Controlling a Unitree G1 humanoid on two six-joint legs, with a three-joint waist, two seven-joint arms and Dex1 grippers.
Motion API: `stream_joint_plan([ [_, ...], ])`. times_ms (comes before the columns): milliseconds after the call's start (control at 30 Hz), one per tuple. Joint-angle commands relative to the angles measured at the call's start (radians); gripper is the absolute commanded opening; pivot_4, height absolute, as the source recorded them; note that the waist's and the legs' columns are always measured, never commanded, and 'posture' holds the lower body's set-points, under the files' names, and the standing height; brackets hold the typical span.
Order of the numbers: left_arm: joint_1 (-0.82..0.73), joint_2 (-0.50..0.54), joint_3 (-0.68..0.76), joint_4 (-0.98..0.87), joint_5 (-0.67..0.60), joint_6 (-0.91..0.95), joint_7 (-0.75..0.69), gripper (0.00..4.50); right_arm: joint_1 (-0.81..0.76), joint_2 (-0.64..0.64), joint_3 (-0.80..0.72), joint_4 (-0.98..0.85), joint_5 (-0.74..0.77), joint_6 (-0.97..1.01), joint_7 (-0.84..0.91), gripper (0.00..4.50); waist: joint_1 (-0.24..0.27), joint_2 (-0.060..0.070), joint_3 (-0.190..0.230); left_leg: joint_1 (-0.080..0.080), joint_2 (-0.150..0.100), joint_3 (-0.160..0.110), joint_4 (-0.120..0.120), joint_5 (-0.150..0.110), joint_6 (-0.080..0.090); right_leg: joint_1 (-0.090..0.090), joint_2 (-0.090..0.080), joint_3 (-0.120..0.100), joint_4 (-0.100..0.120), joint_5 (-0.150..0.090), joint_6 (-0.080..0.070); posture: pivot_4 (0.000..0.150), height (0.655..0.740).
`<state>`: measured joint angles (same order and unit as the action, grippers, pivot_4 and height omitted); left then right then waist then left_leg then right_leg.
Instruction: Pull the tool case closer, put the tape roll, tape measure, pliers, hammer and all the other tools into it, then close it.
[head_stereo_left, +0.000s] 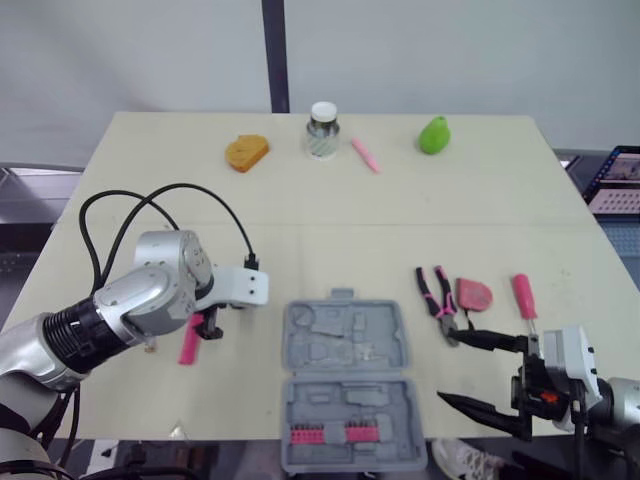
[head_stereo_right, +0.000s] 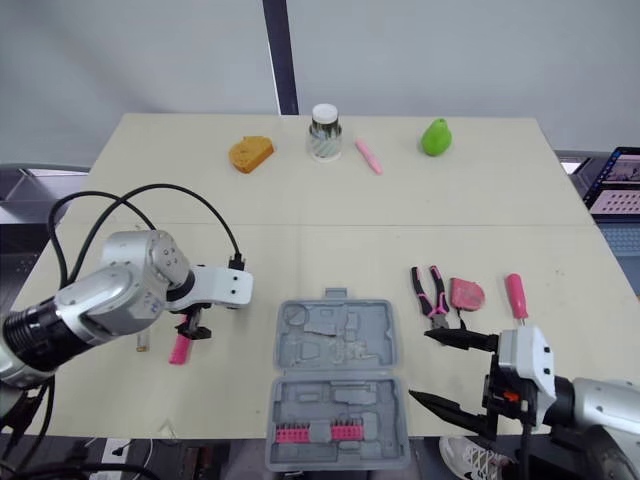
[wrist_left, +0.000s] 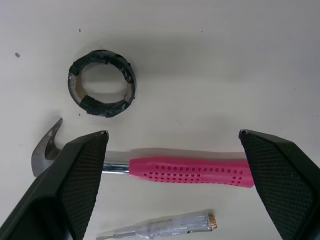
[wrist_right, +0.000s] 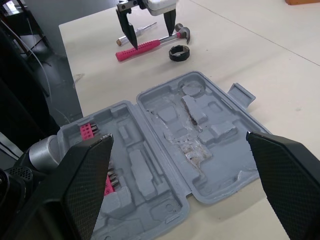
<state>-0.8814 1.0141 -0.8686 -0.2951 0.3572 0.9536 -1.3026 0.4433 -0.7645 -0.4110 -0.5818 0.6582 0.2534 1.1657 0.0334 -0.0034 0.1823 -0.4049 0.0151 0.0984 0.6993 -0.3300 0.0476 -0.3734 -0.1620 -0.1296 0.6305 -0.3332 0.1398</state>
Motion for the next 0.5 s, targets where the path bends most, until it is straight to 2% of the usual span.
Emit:
stream_joint_plan([
  [33,0.004,-0.031,0.006,0.035,0.042,-0.021,-0.002,4.48,0.007,0.002,-0.038,-0.022,0.018,-0.031,0.009,4.50,0.002,0.000,0.000,0.000,0.000,0.000,0.000,0.000,0.000,0.000,0.000,0.000,0.000,0.000,0.000,0.150,0.6950],
  [500,0.027,-0.140,0.029,0.174,0.117,-0.127,0.006,4.48,0.029,0.000,-0.035,-0.052,0.024,-0.012,-0.022,4.50,0.015,0.000,0.000,0.000,-0.001,-0.001,0.001,0.000,0.001,0.000,-0.001,-0.001,0.002,0.000,0.000,0.150,0.6950],
])
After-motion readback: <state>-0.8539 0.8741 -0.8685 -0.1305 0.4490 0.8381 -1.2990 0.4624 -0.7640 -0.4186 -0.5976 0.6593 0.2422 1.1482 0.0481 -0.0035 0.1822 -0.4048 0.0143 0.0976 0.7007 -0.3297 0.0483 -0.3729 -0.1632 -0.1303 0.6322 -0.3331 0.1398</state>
